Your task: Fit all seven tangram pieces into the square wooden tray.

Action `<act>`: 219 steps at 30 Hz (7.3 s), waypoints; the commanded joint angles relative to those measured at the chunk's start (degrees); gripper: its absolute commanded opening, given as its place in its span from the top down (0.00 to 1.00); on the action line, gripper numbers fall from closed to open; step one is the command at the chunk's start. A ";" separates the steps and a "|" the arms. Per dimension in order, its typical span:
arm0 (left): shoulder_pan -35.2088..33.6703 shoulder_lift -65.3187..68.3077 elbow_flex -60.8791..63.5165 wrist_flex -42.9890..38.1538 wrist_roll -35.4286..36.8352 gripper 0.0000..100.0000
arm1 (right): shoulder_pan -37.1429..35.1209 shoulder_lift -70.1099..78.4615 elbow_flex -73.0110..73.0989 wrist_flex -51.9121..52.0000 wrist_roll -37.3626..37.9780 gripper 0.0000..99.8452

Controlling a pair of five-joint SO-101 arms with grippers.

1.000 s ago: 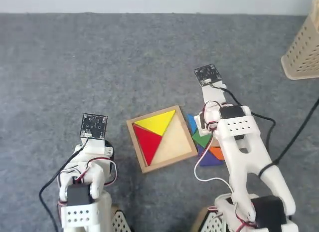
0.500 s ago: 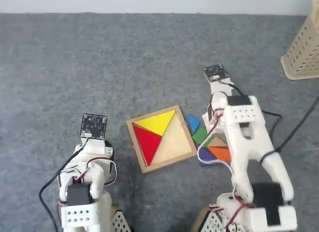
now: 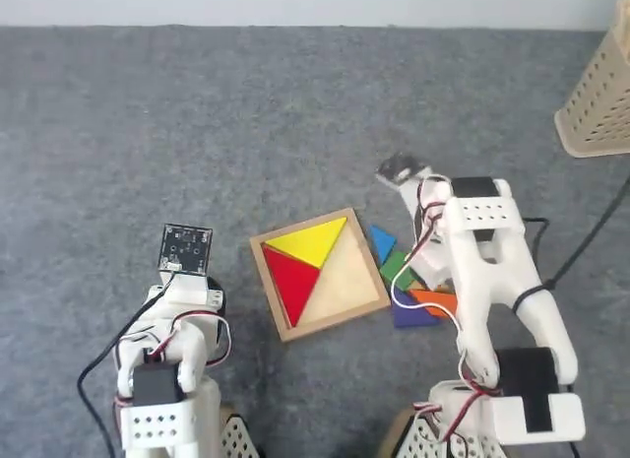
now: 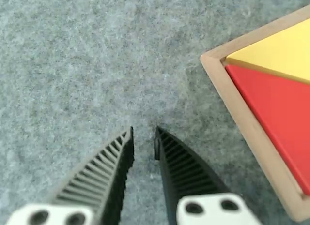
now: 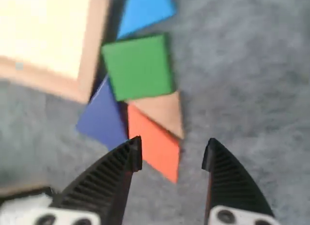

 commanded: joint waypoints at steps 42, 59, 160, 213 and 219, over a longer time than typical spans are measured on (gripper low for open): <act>0.18 -1.32 -0.48 0.18 0.53 0.93 | 5.14 4.00 12.92 -16.13 15.91 0.91; 0.18 -1.32 -0.48 0.18 0.53 0.93 | 16.13 6.02 1.76 -13.58 -7.30 0.91; 0.18 -1.32 -0.48 0.18 0.53 0.93 | -22.37 18.42 -22.07 -14.37 -40.79 0.85; 0.18 -1.32 -0.48 0.18 0.53 0.93 | -2.86 1.19 -18.55 2.68 -15.56 0.99; 0.18 -1.32 -0.48 0.18 0.53 0.93 | 3.12 2.33 -10.64 -2.15 -8.70 0.99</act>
